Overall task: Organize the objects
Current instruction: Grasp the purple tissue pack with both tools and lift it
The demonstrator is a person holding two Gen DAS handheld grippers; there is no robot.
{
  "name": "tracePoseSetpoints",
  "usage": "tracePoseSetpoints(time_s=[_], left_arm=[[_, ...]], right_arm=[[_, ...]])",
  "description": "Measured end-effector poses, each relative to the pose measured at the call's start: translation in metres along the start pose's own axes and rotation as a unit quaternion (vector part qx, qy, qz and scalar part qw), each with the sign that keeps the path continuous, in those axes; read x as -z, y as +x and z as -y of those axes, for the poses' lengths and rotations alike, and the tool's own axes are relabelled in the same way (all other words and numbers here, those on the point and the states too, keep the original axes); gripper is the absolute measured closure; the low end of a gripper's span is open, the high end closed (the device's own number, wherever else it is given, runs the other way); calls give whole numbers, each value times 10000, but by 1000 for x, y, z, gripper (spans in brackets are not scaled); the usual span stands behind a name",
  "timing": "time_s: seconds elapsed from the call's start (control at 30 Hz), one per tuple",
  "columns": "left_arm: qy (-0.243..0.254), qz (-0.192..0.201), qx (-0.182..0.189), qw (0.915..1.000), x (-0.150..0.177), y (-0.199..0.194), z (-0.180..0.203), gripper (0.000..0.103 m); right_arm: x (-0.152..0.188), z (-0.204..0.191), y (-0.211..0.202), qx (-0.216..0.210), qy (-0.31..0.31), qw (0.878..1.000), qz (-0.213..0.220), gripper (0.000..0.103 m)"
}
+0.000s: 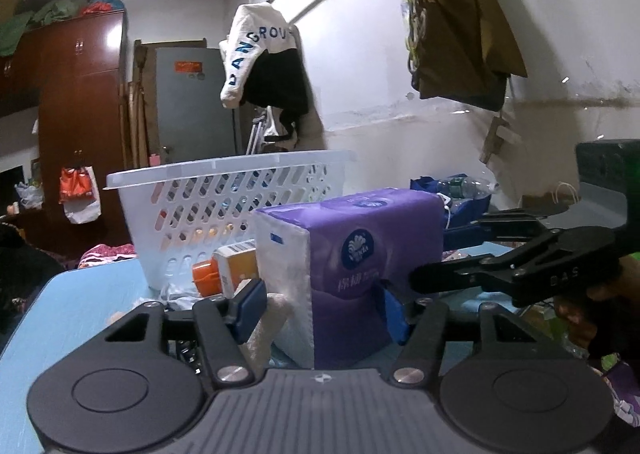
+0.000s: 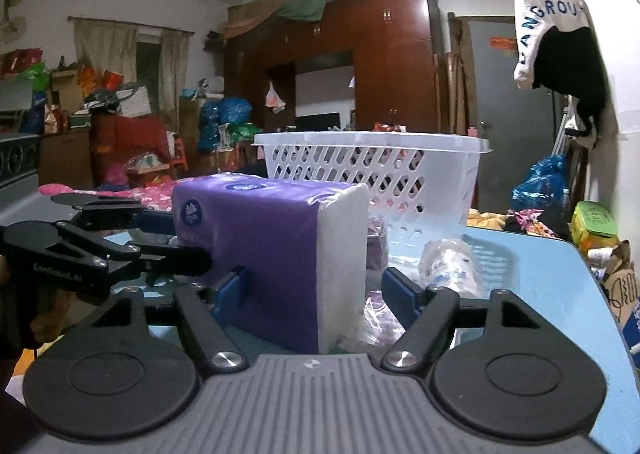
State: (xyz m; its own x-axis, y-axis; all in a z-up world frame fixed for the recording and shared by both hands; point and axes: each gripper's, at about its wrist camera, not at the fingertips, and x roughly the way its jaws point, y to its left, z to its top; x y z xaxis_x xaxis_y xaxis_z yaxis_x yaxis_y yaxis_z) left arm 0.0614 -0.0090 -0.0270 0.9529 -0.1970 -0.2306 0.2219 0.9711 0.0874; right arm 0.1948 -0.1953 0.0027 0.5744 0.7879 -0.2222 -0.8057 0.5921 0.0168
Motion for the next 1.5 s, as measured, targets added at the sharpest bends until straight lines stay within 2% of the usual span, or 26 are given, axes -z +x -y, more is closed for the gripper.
tracePoseSetpoints(time_s=[0.13,0.23,0.47,0.93,1.07,1.27,1.43,1.5], left_arm=[[204,80,-56,9997,-1,3,7,38],[323,130,-80,9994,-3,2,12,44],[536,233,-177,9981,-3,-3,20,48],[790,811,-308,9931,-21,-24,24,49],[752,954,-288,9922,-44,-22,16,50],[662,1187,-329,9902,-100,-9,-7,50],[607,1010,-400,9922,-146,22,-33,50],[531,797,-420,9945,-159,42,-46,51]], right_arm=[[1,-1,0,-194,-19,9998,-51,42],[0,-6,-5,-109,-132,9999,-24,45],[1,-8,-9,-12,-214,9998,57,47],[-21,-17,-11,113,-469,9982,363,49],[-48,-13,-8,169,-573,9972,457,49],[-105,-6,7,269,-715,9955,566,50],[-144,10,40,416,-749,9955,403,50],[-151,17,59,516,-737,9957,232,50]])
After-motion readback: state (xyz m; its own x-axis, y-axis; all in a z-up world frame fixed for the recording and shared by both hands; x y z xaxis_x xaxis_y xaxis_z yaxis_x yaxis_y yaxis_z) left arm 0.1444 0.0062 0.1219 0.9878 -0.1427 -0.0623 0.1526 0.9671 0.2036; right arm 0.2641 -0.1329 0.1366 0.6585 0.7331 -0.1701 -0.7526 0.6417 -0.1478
